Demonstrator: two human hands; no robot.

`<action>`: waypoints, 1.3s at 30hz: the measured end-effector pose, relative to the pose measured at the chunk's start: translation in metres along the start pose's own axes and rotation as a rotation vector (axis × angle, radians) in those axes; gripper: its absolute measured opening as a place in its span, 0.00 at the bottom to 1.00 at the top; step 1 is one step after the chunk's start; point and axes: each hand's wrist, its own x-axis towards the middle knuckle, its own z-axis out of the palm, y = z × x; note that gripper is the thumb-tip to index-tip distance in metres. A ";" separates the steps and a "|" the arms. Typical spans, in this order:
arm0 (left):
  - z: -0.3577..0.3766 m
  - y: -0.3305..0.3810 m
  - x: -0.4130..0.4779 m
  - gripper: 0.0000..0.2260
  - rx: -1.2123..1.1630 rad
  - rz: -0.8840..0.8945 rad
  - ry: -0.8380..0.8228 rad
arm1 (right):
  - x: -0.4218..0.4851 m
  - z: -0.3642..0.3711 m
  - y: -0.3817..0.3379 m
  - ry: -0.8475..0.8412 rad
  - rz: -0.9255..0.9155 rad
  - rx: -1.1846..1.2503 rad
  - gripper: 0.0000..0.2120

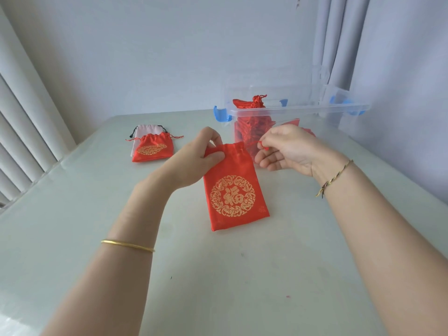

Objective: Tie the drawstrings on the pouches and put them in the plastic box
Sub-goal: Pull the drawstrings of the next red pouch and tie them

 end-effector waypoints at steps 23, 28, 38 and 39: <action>-0.018 -0.007 0.000 0.10 0.104 -0.147 0.002 | 0.007 -0.006 0.003 0.341 -0.277 -0.432 0.13; -0.019 -0.011 0.000 0.07 0.090 -0.161 0.008 | 0.007 -0.007 0.005 0.414 -0.326 -0.623 0.08; -0.026 -0.024 0.002 0.04 0.012 -0.222 0.279 | 0.010 -0.011 0.009 0.384 -0.273 -0.535 0.17; -0.028 -0.026 0.002 0.04 -0.019 -0.239 0.303 | 0.010 -0.011 0.010 0.371 -0.242 -0.462 0.17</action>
